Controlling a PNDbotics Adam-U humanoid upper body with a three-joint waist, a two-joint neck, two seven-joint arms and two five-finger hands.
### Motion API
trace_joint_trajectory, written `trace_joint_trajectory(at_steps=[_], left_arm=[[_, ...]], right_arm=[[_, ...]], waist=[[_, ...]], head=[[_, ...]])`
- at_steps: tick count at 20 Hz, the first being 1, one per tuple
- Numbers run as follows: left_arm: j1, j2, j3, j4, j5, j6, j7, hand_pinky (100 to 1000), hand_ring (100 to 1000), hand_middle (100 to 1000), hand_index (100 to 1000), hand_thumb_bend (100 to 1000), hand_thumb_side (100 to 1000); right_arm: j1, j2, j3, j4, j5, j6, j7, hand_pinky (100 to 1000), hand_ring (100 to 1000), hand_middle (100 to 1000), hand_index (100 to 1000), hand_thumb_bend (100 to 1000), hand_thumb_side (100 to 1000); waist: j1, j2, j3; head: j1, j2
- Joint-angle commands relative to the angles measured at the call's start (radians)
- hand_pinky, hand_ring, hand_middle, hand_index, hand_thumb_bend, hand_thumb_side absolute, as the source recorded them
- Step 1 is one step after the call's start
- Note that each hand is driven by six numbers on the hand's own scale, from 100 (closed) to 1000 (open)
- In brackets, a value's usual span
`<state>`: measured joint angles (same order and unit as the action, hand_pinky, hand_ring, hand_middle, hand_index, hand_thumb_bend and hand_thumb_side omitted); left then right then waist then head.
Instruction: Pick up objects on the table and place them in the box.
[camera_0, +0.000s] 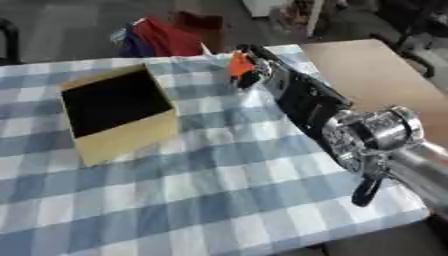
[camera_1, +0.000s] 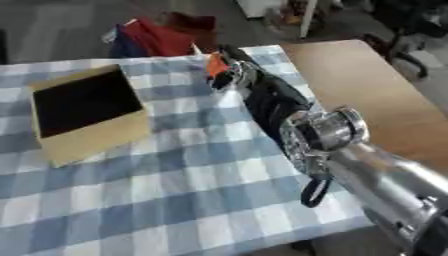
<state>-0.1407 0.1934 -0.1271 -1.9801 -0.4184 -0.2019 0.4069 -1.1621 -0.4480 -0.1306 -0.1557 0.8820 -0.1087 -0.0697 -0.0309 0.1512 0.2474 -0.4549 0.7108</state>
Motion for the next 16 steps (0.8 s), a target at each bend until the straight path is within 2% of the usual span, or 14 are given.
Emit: trace_joint_trajectory(at_steps=[1,3,7,8,11,12,16], left_arm=[[-0.012,0.012,0.006,-0.02,-0.002,-0.002,0.004,645,679,612,766,100,525],[-0.012,0.012,0.005,-0.02,-0.003,-0.002,0.003,645,679,612,766,100,525],[-0.012,0.011,0.006,-0.02,-0.003,-0.001,0.003,645,679,611,765,100,526],[-0.013,0.011,0.006,-0.02,-0.003,-0.002,0.003,645,679,611,766,100,526],[-0.013,0.01,0.006,-0.02,-0.004,-0.002,0.004,645,680,611,765,100,526],[-0.013,0.01,0.006,-0.02,-0.004,-0.002,0.004,645,680,611,765,100,527],[-0.012,0.009,0.007,-0.02,-0.004,-0.001,0.005,644,680,611,765,100,528]], right_arm=[[-0.014,-0.016,0.028,0.036,-0.026,-0.014,-0.022,867,905,889,1000,207,100],[-0.016,-0.014,0.043,0.054,-0.035,-0.024,-0.034,859,892,852,984,178,100],[-0.02,-0.014,0.065,0.072,-0.039,-0.034,-0.076,835,854,744,889,129,100],[-0.021,-0.015,0.068,0.072,-0.037,-0.036,-0.089,812,818,636,802,105,100],[-0.023,-0.016,0.068,0.058,-0.014,-0.028,-0.137,788,777,541,705,100,100],[-0.024,-0.017,0.063,0.048,-0.005,-0.022,-0.153,766,737,464,620,100,100],[-0.026,-0.012,0.034,-0.008,0.046,0.006,-0.212,734,668,374,520,100,100]], waist=[[0.004,-0.008,0.003],[0.003,-0.007,0.003],[0.0,-0.007,0.002],[-0.001,-0.007,0.002],[-0.003,-0.007,0.002],[-0.003,-0.006,0.001],[-0.005,-0.007,-0.001]], head=[[-0.005,-0.011],[-0.006,-0.011],[-0.009,-0.01],[-0.01,-0.01],[-0.012,-0.011],[-0.013,-0.011],[-0.015,-0.01]])
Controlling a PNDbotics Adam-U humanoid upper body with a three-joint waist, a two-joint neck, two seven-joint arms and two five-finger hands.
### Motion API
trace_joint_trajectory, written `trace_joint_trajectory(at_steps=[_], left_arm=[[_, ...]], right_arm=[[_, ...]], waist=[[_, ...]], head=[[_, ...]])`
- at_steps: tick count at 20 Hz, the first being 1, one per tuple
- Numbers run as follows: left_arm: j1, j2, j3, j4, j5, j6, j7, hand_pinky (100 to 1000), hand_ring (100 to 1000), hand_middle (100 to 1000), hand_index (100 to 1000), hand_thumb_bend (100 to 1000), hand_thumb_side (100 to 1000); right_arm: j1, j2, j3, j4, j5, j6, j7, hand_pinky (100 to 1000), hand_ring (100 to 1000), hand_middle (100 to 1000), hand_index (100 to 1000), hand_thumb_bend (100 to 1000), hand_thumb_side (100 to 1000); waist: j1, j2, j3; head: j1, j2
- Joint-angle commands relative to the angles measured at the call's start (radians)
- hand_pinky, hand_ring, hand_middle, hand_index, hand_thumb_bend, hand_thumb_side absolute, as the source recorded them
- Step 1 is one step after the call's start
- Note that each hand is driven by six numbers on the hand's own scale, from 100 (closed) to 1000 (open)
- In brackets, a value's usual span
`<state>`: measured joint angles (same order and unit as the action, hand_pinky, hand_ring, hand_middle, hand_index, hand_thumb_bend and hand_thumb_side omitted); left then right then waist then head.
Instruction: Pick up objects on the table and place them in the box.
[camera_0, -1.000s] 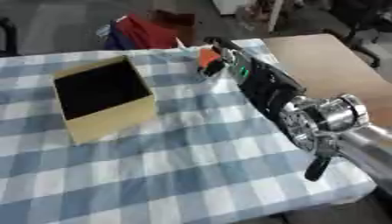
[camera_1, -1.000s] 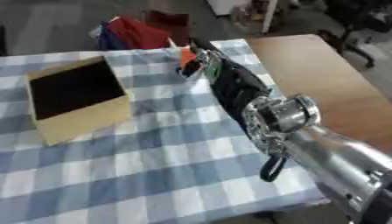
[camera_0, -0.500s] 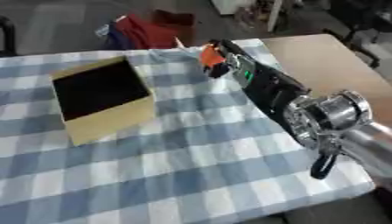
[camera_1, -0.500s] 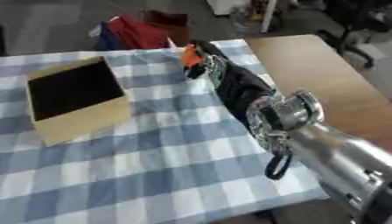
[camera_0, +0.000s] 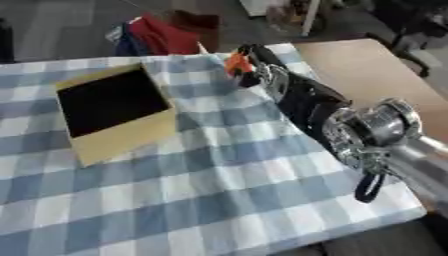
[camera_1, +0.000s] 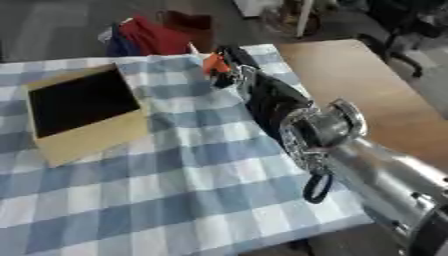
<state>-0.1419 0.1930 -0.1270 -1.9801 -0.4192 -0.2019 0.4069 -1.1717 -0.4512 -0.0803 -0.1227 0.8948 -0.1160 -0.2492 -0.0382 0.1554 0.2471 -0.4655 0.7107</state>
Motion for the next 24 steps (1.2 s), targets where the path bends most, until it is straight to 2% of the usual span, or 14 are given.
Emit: trace_joint_trajectory(at_steps=[1,6,10,14,19,24], left_arm=[[-0.011,0.01,0.007,-0.02,-0.003,-0.001,0.005,644,680,611,765,100,528],[-0.011,0.008,0.007,-0.02,-0.004,0.0,0.005,644,680,610,764,100,529],[-0.01,0.006,0.007,-0.02,-0.003,0.001,0.006,644,680,610,764,100,529],[-0.009,0.004,0.006,-0.02,-0.002,0.001,0.004,644,681,610,763,100,530],[-0.008,0.001,0.004,-0.02,0.0,0.001,0.002,644,681,609,763,100,531],[-0.01,-0.001,0.003,-0.02,0.0,0.0,0.0,645,681,610,763,100,531]], right_arm=[[-0.017,-0.006,-0.023,-0.055,0.048,0.018,-0.048,733,666,371,517,100,100],[-0.024,0.014,-0.056,-0.126,0.127,0.021,-0.075,721,647,352,493,100,100],[-0.033,0.036,-0.083,-0.199,0.186,0.009,-0.038,718,647,350,488,100,100],[-0.051,0.071,-0.094,-0.29,0.244,-0.035,0.018,715,651,351,484,100,100],[-0.064,0.145,-0.059,-0.417,0.322,-0.111,0.096,713,652,350,480,100,117],[-0.045,0.244,0.033,-0.525,0.358,-0.186,0.171,713,654,352,480,100,124]], waist=[[0.002,-0.011,-0.001],[0.0,-0.011,-0.002],[-0.001,-0.013,0.0],[-0.002,-0.015,0.001],[0.0,-0.017,0.007],[0.0,-0.016,0.011]], head=[[-0.005,-0.01],[-0.011,-0.009],[-0.014,-0.01],[-0.019,-0.008],[-0.027,-0.008],[-0.032,-0.006]])
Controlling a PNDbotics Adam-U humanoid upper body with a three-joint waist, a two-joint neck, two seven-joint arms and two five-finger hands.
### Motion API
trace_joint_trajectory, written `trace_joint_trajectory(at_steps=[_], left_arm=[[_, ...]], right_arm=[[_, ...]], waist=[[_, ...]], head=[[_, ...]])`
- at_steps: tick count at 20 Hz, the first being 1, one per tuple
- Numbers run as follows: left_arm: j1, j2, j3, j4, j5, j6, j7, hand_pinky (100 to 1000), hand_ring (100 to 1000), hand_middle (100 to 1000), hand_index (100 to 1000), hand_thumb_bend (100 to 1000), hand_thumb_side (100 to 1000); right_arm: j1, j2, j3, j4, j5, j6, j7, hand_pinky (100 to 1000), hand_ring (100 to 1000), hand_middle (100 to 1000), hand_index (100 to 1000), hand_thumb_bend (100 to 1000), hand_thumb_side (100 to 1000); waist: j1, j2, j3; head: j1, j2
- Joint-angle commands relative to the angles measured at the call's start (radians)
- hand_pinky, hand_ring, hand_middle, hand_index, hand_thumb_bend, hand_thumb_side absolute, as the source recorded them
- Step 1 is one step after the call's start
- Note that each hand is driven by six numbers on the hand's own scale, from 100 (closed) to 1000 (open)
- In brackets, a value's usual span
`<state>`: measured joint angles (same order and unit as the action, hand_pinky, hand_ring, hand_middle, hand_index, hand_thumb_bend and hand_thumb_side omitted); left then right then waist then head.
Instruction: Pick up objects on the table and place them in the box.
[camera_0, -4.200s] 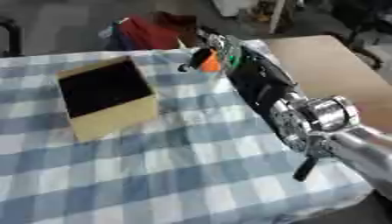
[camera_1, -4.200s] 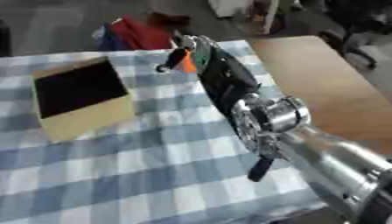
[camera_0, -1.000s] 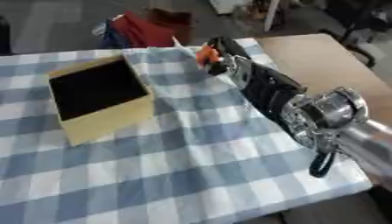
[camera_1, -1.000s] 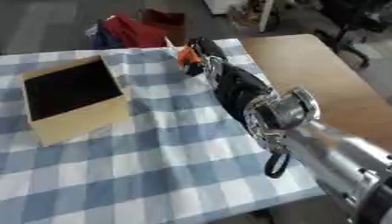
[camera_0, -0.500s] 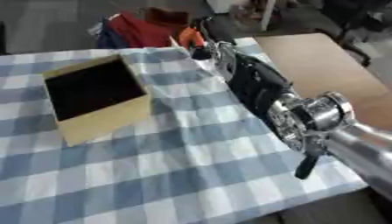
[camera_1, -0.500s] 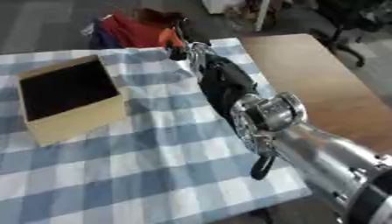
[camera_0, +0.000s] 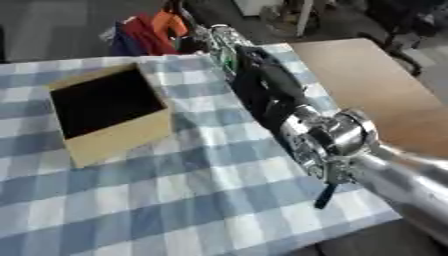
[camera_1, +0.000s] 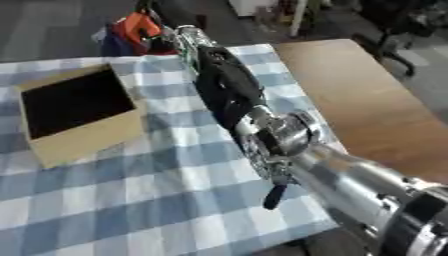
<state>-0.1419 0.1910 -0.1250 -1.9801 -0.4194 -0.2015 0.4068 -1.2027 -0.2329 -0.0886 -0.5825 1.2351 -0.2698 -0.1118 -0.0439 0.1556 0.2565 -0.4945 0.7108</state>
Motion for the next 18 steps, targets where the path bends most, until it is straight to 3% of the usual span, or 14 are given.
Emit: trace_joint_trajectory(at_steps=[1,5,6,8,9,11,13,14,18], left_arm=[[-0.01,0.001,0.001,-0.02,0.0,-0.001,0.0,644,681,609,763,100,531],[-0.012,0.001,0.001,-0.02,0.0,-0.002,0.001,644,681,601,762,100,531],[-0.012,0.0,0.002,-0.02,-0.001,-0.001,0.001,644,681,599,762,100,531],[-0.013,0.0,0.005,-0.02,-0.004,-0.002,0.003,645,681,598,763,100,530],[-0.013,0.0,0.006,-0.02,-0.006,-0.002,0.004,645,681,597,763,100,530],[-0.013,-0.001,0.007,-0.02,-0.009,-0.001,0.007,645,681,596,762,100,531],[-0.013,-0.001,0.008,-0.02,-0.01,0.0,0.008,645,681,596,762,100,531],[-0.013,-0.001,0.008,-0.02,-0.01,0.0,0.008,644,681,596,762,100,532],[-0.013,-0.001,0.009,-0.02,-0.012,0.001,0.01,644,682,596,762,100,533]], right_arm=[[-0.011,0.034,0.055,-0.078,0.012,-0.048,0.049,714,654,352,480,100,123],[0.008,0.091,0.138,-0.097,0.001,-0.107,0.108,718,663,360,462,100,127],[0.015,0.093,0.146,-0.09,0.003,-0.152,0.134,726,679,383,475,100,130],[0.027,0.079,0.102,-0.063,0.02,-0.289,0.22,747,732,492,589,100,157],[0.032,0.074,0.085,-0.053,0.038,-0.324,0.258,760,763,572,701,100,192],[0.036,0.07,0.064,-0.045,0.077,-0.354,0.312,771,789,649,789,194,228],[0.038,0.07,0.051,-0.046,0.097,-0.363,0.336,771,789,649,789,194,228],[0.038,0.065,0.046,-0.049,0.106,-0.359,0.341,825,888,937,1000,673,356],[0.034,0.053,0.021,-0.088,0.132,-0.324,0.311,834,901,984,1000,808,447]], waist=[[0.006,-0.016,0.003],[0.003,-0.015,0.009],[0.003,-0.015,0.008],[0.003,-0.015,0.007],[0.002,-0.015,0.007],[0.001,-0.015,0.006],[0.0,-0.015,0.006],[-0.001,-0.015,0.005],[-0.005,-0.015,0.002]], head=[[-0.004,-0.006],[-0.007,-0.002],[-0.005,-0.003],[-0.003,-0.003],[-0.001,-0.003],[0.002,-0.004],[0.003,-0.005],[0.004,-0.004],[0.005,-0.003]])
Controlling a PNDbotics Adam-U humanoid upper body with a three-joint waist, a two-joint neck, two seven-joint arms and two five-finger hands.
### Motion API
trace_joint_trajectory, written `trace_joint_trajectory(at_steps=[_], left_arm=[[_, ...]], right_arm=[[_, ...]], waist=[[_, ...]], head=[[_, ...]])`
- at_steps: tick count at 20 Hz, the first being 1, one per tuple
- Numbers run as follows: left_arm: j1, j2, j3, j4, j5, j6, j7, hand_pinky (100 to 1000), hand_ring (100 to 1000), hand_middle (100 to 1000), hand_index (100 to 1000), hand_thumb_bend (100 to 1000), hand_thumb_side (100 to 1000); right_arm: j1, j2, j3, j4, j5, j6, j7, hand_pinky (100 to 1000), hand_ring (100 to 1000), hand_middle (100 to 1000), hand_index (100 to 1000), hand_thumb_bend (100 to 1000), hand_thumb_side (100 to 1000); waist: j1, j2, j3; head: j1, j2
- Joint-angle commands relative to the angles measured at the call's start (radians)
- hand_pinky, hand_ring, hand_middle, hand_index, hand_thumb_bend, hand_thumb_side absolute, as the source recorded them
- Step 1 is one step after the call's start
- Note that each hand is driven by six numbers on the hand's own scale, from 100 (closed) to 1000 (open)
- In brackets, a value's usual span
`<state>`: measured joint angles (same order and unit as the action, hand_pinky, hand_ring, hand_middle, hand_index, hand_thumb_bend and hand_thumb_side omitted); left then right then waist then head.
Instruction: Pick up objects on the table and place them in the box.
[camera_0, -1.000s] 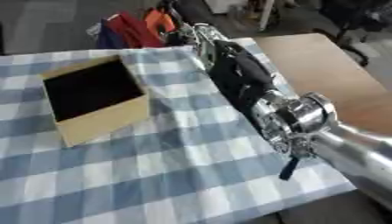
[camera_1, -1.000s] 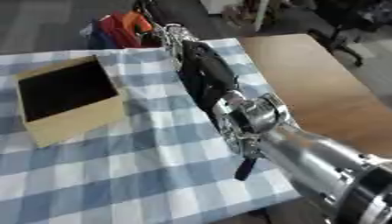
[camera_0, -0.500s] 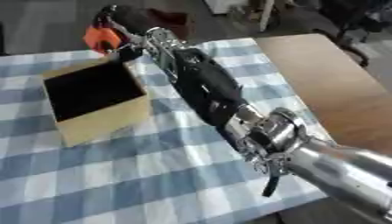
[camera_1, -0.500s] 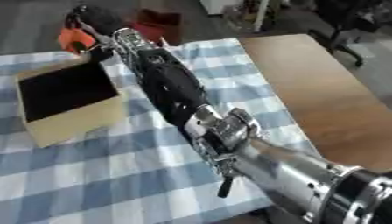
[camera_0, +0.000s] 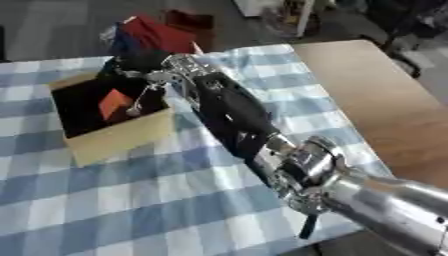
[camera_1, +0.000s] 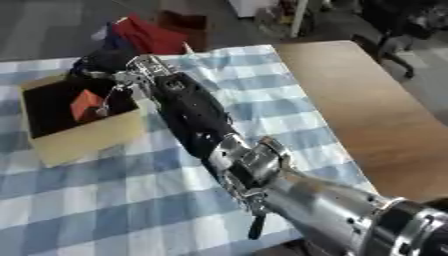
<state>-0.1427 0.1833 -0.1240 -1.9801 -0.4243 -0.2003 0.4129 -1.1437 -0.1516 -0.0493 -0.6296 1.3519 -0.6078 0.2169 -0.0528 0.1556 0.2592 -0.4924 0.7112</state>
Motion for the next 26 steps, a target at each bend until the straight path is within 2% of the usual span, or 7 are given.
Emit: trace_joint_trajectory(at_steps=[1,5,7,8,12,19,26], left_arm=[[-0.013,0.006,0.008,-0.02,-0.007,0.0,0.004,644,682,596,762,100,533],[-0.012,0.006,0.008,-0.02,-0.007,0.001,0.004,644,681,596,762,100,533],[-0.011,0.006,0.008,-0.02,-0.007,0.002,0.004,644,681,596,762,100,531],[-0.011,0.006,0.008,-0.02,-0.007,0.002,0.004,644,681,596,762,100,533],[-0.006,0.007,0.008,-0.02,-0.005,0.004,0.003,644,681,595,761,100,533],[0.002,0.005,0.014,-0.02,-0.007,0.007,0.008,645,682,595,760,100,533],[0.009,0.002,0.026,-0.02,-0.012,0.013,0.021,648,695,603,757,100,531]], right_arm=[[-0.027,-0.03,-0.022,-0.057,0.016,0.021,-0.04,833,903,998,1000,852,476],[-0.034,-0.033,-0.026,-0.112,0.02,0.041,-0.126,829,903,1000,1000,919,532],[-0.038,-0.036,-0.023,-0.141,0.024,0.046,-0.16,827,903,1000,1000,879,568],[-0.04,-0.039,-0.023,-0.156,0.023,0.048,-0.175,826,903,1000,1000,916,546],[-0.046,-0.047,-0.039,-0.213,-0.023,0.068,-0.218,824,894,1000,1000,918,585],[-0.012,-0.061,-0.085,-0.404,-0.216,0.139,-0.266,812,855,961,1000,878,667],[0.122,-0.059,-0.099,-0.655,-0.55,0.214,-0.294,802,820,909,998,819,737]], waist=[[0.003,-0.015,-0.001],[0.003,-0.016,-0.001],[0.004,-0.016,-0.001],[0.004,-0.017,-0.001],[0.006,-0.02,-0.005],[0.013,-0.02,-0.026],[0.027,-0.014,-0.061]], head=[[0.003,-0.003],[-0.001,-0.002],[-0.003,-0.002],[-0.003,-0.002],[0.0,0.002],[0.012,0.004],[0.04,0.003]])
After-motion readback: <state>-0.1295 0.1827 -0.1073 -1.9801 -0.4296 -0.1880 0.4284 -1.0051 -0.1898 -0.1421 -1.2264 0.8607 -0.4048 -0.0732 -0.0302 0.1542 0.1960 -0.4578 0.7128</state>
